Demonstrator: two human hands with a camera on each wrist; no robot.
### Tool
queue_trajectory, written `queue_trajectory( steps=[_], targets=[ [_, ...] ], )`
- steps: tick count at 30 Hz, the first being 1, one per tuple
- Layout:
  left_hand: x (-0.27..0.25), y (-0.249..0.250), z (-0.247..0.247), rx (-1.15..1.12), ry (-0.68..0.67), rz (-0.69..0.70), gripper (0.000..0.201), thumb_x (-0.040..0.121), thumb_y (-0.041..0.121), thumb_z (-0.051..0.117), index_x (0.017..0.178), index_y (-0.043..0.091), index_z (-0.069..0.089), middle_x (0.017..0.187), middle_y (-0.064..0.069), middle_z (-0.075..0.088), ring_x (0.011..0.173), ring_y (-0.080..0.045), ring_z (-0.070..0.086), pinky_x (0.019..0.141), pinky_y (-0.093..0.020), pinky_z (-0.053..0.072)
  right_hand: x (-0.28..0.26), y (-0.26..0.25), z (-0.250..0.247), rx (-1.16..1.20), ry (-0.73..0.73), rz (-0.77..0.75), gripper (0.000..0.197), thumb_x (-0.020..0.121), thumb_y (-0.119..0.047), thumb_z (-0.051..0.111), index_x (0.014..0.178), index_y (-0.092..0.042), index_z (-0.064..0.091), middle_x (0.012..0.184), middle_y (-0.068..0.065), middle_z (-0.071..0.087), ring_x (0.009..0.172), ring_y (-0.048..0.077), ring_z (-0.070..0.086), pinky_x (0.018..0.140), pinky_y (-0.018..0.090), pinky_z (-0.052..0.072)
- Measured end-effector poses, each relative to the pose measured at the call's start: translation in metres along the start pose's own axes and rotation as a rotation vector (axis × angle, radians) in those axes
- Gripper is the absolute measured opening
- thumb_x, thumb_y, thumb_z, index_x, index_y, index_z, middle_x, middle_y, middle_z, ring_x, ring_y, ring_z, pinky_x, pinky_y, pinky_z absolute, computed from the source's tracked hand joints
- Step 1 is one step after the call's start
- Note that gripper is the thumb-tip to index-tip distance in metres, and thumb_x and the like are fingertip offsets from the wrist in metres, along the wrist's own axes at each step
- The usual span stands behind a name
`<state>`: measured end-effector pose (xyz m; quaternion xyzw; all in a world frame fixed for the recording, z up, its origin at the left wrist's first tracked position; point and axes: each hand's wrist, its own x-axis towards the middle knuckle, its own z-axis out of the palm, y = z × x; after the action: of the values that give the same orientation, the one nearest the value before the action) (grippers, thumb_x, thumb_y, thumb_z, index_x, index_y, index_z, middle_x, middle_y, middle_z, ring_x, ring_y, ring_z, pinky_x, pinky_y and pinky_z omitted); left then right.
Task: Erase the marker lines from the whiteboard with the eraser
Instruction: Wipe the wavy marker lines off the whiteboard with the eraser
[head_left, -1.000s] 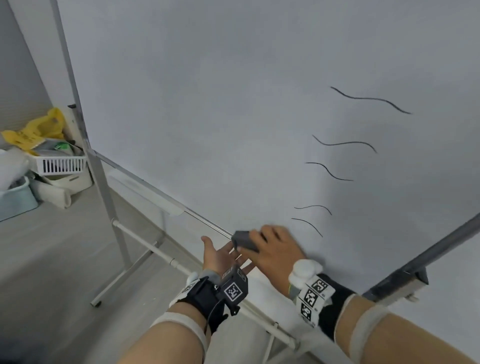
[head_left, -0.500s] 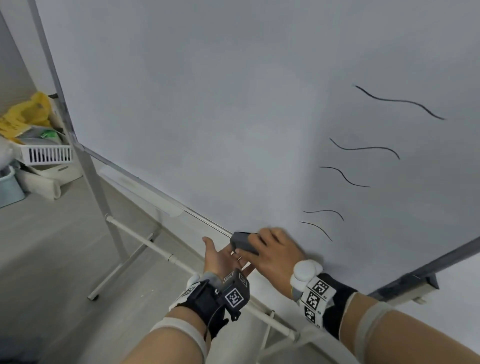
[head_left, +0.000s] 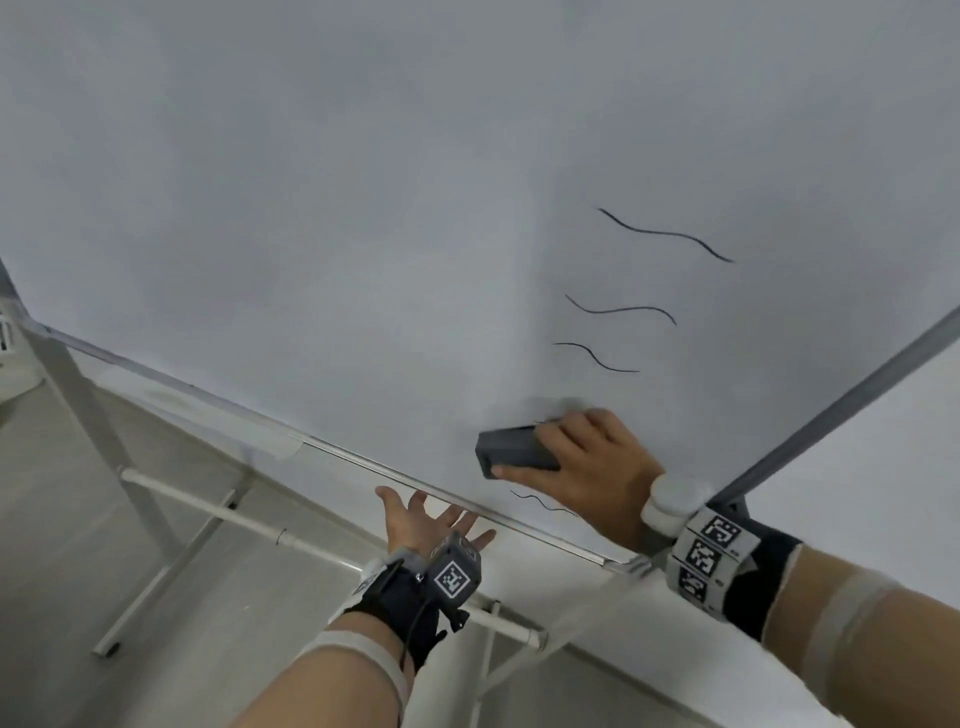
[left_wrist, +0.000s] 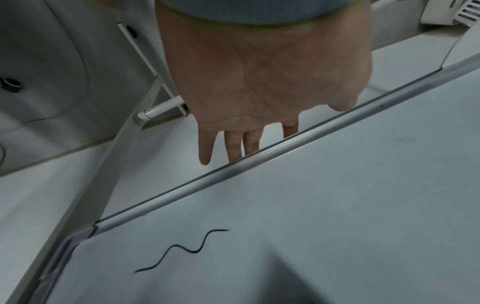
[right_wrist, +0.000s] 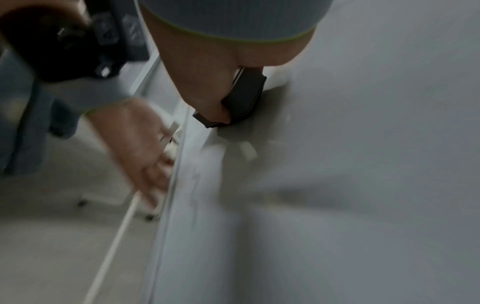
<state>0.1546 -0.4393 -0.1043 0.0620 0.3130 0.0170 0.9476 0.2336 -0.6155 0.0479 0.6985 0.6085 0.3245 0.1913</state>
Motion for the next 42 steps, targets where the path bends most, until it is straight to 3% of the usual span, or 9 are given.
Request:
queue_trajectory(
  steps=[8,12,16,21,26,30,36,39,42],
  targets=[
    [-0.006,-0.036,0.017,0.038,0.018,-0.009,0.098,0.078,0.090,0.024,0.157,0.032,0.018,0.165,-0.005,0.021,0.144,-0.041,0.033,0.110,-0.071,0.025,0.046,0.089,-0.074,-0.057,0.521,0.617,0.060,0.091,-0.014,0.062,0.141,-0.047,0.054,0.108,0.010,0.058,0.098,0.028,0.045,0.087,0.042,0.031],
    [-0.006,-0.053,0.023,0.054,0.041,0.033,0.094,0.078,0.090,0.024,0.156,0.037,0.019,0.164,-0.011,0.021,0.142,-0.045,0.035,0.106,-0.073,0.028,0.017,0.030,-0.013,-0.005,0.290,0.278,0.074,0.079,-0.004,0.064,0.142,-0.042,0.055,0.105,0.008,0.051,0.093,0.029,0.045,0.086,0.044,0.034],
    [0.000,-0.077,0.022,0.055,0.040,0.093,0.095,0.076,0.091,0.025,0.152,0.034,0.032,0.150,-0.010,0.044,0.133,-0.042,0.047,0.100,-0.074,0.035,-0.040,-0.017,0.047,0.033,-0.023,-0.102,0.064,0.077,-0.019,0.076,0.135,-0.039,0.059,0.113,0.003,0.049,0.098,0.029,0.048,0.090,0.042,0.036],
    [-0.001,-0.088,0.024,0.037,0.060,0.103,0.100,0.077,0.091,0.020,0.155,0.029,0.027,0.162,-0.003,0.029,0.143,-0.035,0.036,0.104,-0.071,0.032,-0.035,0.004,0.035,0.072,0.105,-0.037,0.058,0.088,-0.014,0.050,0.138,-0.043,0.056,0.113,0.004,0.046,0.097,0.030,0.046,0.092,0.044,0.035],
    [-0.008,-0.090,0.033,-0.001,0.058,0.108,0.100,0.079,0.090,0.019,0.157,0.028,0.021,0.165,-0.003,0.021,0.149,-0.033,0.026,0.110,-0.070,0.025,0.025,0.092,-0.053,-0.018,0.456,0.348,0.070,0.083,-0.008,0.062,0.141,-0.047,0.053,0.108,0.009,0.057,0.094,0.028,0.041,0.081,0.040,0.029],
    [-0.008,-0.094,0.034,0.004,0.074,0.121,0.099,0.080,0.090,0.019,0.157,0.029,0.021,0.165,-0.003,0.020,0.148,-0.033,0.027,0.109,-0.070,0.027,0.043,0.127,-0.086,-0.036,0.561,0.500,0.070,0.082,-0.007,0.058,0.140,-0.045,0.054,0.110,0.014,0.059,0.094,0.034,0.050,0.078,0.039,0.031],
    [-0.005,-0.092,0.034,0.000,0.055,0.125,0.102,0.077,0.091,0.019,0.157,0.028,0.020,0.166,-0.002,0.019,0.148,-0.033,0.027,0.109,-0.070,0.027,-0.007,0.040,-0.001,0.111,0.275,0.189,0.075,0.077,-0.003,0.056,0.143,-0.038,0.054,0.111,0.010,0.041,0.091,0.028,0.039,0.075,0.041,0.031],
    [0.002,-0.091,0.024,0.004,0.035,0.138,0.105,0.075,0.093,0.021,0.156,0.026,0.026,0.162,-0.004,0.029,0.143,-0.034,0.037,0.106,-0.070,0.032,-0.055,-0.013,0.046,0.198,0.033,0.043,0.072,0.075,-0.009,0.070,0.140,-0.035,0.055,0.111,0.007,0.047,0.094,0.029,0.043,0.078,0.043,0.044],
    [0.005,-0.091,0.015,0.016,0.028,0.143,0.105,0.074,0.093,0.023,0.154,0.026,0.031,0.155,-0.006,0.040,0.134,-0.036,0.048,0.101,-0.070,0.037,-0.075,-0.028,0.060,0.178,-0.021,-0.009,0.068,0.075,-0.014,0.075,0.137,-0.036,0.057,0.111,0.006,0.049,0.095,0.030,0.044,0.080,0.043,0.047]
  ],
)
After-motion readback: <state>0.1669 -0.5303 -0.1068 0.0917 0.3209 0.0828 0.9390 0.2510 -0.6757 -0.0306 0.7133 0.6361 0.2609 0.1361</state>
